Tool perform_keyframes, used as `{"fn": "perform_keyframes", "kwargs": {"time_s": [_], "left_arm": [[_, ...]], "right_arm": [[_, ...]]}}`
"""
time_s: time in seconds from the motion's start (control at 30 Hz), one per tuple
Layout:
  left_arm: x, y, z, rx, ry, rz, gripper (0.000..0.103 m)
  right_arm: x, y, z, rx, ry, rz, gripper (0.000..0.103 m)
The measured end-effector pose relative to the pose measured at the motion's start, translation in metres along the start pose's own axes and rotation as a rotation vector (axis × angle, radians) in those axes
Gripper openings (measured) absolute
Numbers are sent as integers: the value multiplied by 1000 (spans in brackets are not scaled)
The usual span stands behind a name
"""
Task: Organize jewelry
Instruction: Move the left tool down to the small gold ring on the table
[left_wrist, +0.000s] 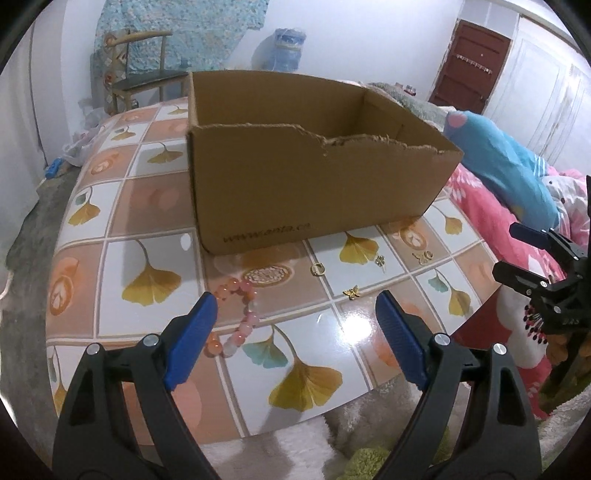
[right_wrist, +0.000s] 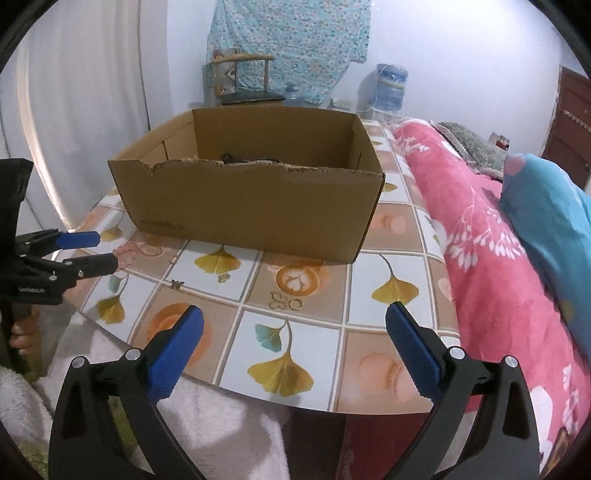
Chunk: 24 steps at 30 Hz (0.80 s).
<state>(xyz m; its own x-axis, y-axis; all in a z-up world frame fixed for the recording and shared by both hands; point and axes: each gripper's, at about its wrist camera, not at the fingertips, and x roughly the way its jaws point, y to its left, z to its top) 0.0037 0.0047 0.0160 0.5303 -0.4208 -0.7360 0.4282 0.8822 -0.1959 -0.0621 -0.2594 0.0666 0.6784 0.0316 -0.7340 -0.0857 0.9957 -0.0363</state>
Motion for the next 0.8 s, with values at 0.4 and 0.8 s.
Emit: {"fn": "perform_keyframes", "kwargs": {"time_s": [0.4,0.8], "left_arm": [[19,-26,6,132,-8,120,78],[51,-32,20,176,56,37,31]], "right_arm": [[23,-16,0,121,3,136,93],[55,-28,2,169,49,169,70]]}}
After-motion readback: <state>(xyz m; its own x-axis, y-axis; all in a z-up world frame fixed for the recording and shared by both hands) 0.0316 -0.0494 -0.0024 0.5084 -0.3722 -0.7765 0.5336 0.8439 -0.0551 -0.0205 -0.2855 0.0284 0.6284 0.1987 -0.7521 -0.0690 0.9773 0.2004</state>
